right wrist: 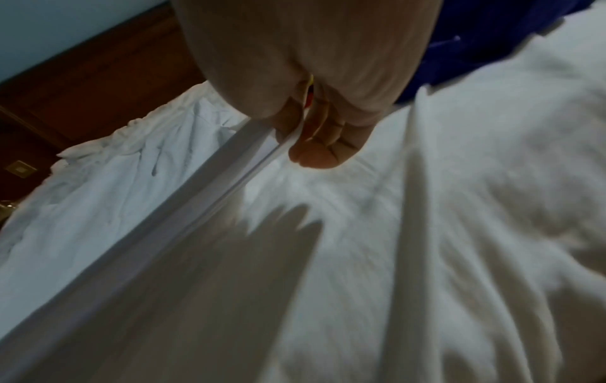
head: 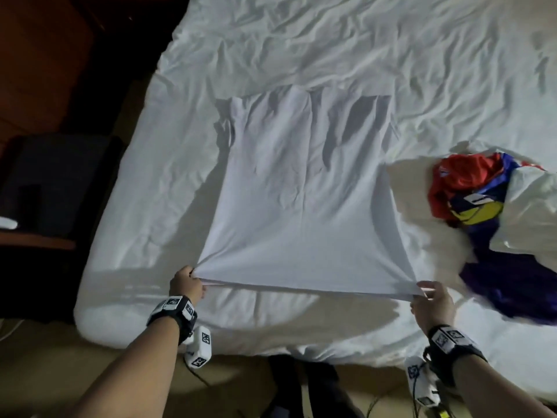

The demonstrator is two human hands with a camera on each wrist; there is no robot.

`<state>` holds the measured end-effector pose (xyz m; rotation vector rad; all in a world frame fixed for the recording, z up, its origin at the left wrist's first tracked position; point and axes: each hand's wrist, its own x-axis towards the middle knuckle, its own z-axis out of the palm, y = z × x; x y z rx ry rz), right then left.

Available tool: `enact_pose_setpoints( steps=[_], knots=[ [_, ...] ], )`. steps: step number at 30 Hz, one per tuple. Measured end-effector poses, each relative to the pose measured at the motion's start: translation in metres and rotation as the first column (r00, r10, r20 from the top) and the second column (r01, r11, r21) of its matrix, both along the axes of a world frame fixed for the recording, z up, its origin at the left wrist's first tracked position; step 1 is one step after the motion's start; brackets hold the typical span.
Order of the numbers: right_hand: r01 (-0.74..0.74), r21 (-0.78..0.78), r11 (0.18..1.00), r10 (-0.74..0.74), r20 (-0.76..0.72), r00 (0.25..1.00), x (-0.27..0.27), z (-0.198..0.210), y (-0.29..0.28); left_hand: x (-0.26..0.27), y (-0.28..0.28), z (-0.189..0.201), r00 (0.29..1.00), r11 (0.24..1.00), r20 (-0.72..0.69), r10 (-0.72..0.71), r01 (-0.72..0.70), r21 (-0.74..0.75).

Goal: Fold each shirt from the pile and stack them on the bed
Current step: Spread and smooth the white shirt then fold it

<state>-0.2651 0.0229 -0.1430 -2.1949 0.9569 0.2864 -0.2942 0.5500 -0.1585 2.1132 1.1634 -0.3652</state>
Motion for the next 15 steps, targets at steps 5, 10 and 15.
enact_pose_setpoints(
  steps=[5,10,15],
  knots=[
    [0.041,-0.022,0.999,-0.042,-0.055,0.998,-0.04,-0.01,0.01,-0.036,0.004,-0.015,1.0,0.999,0.015,0.026,-0.026,-0.036],
    [0.04,-0.034,0.999,-0.043,-0.1,0.994,-0.064,-0.006,0.022,-0.059,0.016,-0.023,0.999,0.998,0.024,0.027,-0.025,-0.066],
    [0.06,0.091,0.994,-0.047,-0.139,0.989,-0.069,-0.004,0.029,-0.062,0.014,-0.032,0.999,0.988,0.002,0.034,-0.034,-0.154]
  ],
)
